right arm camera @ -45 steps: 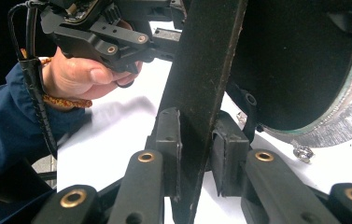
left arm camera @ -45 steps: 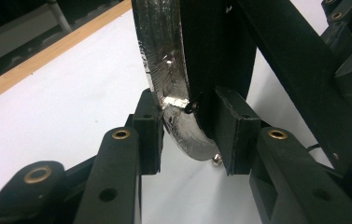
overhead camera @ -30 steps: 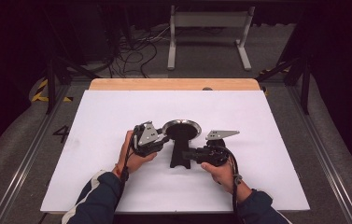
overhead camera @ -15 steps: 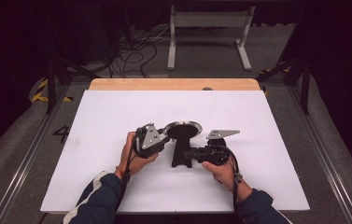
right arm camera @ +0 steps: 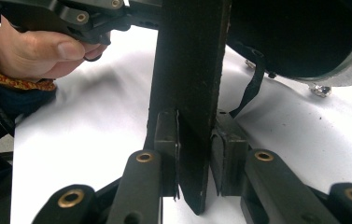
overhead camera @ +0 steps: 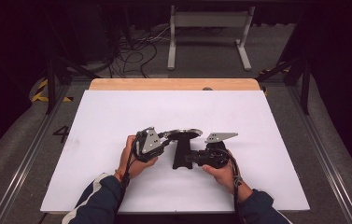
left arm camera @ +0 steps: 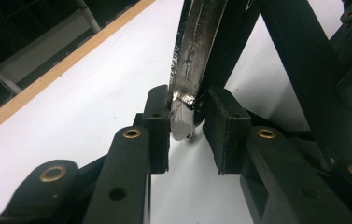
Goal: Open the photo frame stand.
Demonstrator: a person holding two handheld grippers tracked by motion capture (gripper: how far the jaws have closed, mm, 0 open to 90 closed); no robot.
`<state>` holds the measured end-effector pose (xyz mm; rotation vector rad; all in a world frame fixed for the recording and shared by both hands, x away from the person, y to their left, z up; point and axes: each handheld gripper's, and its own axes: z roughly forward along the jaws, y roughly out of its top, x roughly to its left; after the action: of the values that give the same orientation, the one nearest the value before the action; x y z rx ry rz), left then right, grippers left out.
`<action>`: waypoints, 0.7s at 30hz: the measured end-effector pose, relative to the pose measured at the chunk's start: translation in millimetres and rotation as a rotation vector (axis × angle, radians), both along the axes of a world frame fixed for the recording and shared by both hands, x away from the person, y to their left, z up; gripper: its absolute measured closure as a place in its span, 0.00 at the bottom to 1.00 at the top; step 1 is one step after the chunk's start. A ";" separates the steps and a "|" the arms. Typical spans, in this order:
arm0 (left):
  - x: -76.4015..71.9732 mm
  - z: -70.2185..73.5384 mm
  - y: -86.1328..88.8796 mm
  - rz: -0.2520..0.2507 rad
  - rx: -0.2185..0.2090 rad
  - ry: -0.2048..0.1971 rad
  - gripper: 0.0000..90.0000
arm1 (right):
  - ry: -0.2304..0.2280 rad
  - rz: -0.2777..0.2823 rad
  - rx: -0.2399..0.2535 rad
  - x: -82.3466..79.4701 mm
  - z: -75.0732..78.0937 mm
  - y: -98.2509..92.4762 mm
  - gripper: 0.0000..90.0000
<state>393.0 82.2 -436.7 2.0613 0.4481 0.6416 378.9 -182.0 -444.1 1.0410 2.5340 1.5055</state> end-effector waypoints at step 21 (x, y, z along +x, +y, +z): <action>-8.4 14.7 18.6 -0.034 0.008 -0.024 0.66 | -0.095 -0.056 -0.065 -10.3 17.7 -17.4 0.80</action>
<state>384.5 100.7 -422.0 2.0621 0.3971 0.6481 368.6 -199.4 -426.4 0.9976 2.4511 1.4134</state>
